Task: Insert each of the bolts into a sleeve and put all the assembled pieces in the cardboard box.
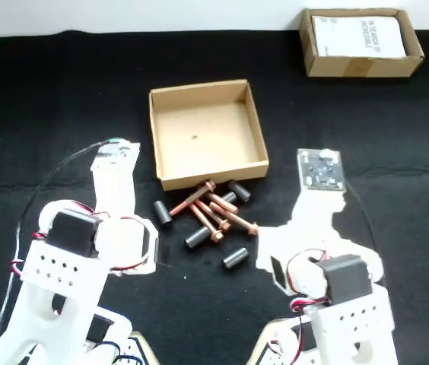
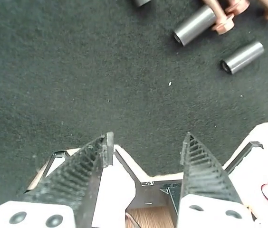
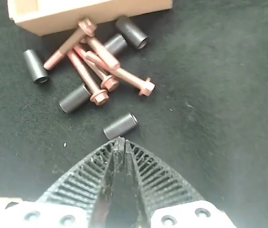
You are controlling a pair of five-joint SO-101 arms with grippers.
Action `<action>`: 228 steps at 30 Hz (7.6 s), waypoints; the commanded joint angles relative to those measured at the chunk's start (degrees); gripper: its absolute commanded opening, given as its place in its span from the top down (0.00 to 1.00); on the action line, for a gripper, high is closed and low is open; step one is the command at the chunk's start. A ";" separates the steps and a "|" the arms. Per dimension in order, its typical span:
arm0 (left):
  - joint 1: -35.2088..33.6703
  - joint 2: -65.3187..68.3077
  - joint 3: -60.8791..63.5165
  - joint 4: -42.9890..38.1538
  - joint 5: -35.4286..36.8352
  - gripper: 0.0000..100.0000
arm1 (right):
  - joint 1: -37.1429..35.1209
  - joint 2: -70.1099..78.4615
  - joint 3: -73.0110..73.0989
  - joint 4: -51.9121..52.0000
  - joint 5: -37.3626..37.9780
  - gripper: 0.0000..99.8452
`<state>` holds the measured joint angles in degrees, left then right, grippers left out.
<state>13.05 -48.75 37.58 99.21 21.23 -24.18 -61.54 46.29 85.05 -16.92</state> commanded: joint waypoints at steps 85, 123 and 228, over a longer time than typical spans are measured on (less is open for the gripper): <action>-12.09 19.30 6.64 -18.37 -7.38 0.76 | -9.63 56.22 -8.04 -24.40 -14.15 0.88; -11.82 18.68 17.98 -32.18 2.29 0.76 | 1.63 55.43 -21.58 -4.53 -5.71 0.99; 4.00 47.69 -63.87 -10.29 2.73 0.99 | 14.81 8.13 -10.77 -14.99 9.49 0.99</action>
<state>18.51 5.41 -27.74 91.38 21.32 -6.15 -51.87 38.55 73.63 -3.65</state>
